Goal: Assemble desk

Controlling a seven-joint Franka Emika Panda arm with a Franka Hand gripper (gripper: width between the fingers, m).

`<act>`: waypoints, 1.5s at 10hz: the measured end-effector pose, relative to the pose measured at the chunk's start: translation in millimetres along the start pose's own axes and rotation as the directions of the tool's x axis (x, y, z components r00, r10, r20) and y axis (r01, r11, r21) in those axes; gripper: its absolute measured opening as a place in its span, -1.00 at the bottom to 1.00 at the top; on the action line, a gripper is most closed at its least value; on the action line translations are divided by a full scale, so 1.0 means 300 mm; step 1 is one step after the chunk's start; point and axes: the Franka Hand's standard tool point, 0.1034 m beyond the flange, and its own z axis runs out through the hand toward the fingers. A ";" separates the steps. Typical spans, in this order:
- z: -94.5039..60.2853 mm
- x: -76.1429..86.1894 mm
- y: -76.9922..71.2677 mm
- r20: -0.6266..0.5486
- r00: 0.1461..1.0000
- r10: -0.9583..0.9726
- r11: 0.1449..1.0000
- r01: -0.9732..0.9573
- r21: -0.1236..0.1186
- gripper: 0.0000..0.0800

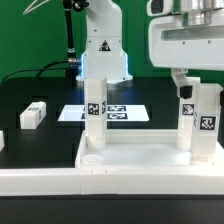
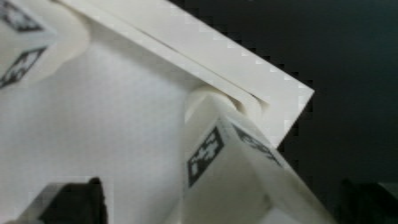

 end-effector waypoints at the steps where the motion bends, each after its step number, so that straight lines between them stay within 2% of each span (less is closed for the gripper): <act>1: 0.000 0.000 0.000 -0.001 0.999 -0.049 0.999 0.049 -0.001 0.62; 2: -0.002 0.003 -0.001 -0.005 0.977 -0.213 0.977 0.213 -0.016 0.62; 3: -0.014 0.008 -0.025 -0.010 0.903 -0.429 0.903 0.428 -0.043 0.62; 4: -0.011 0.014 -0.042 -0.008 0.828 -0.561 0.828 0.560 -0.039 0.62; 5: -0.012 0.013 -0.041 -0.004 0.801 -0.599 0.800 0.598 -0.040 0.62; 6: -0.010 0.013 -0.041 -0.005 0.816 -0.578 0.816 0.577 -0.040 0.53; 7: -0.010 0.014 -0.040 -0.006 0.823 -0.568 0.822 0.568 -0.041 0.53; 8: -0.010 0.014 -0.040 -0.006 0.826 -0.563 0.826 0.562 -0.041 0.04; 9: -0.009 0.013 -0.039 -0.007 0.859 -0.513 0.858 0.512 -0.040 0.04; 10: -0.009 0.017 -0.036 -0.011 0.904 -0.428 0.903 0.427 -0.041 -0.28; 11: -0.009 0.018 -0.036 -0.014 0.927 -0.376 0.926 0.375 -0.040 -0.28; 13: -0.007 0.022 -0.027 -0.043 0.993 -0.110 0.994 0.110 -0.020 -0.28; 14: -0.007 0.021 -0.026 -0.042 0.999 0.022 1.000 -0.022 -0.015 -0.28; 15: -0.006 0.024 -0.023 -0.022 0.970 0.242 0.970 -0.242 0.001 -0.28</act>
Offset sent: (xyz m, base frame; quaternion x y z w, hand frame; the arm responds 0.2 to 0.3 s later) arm 0.0184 0.0261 -0.0013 0.0266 -0.0596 -0.3646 0.9289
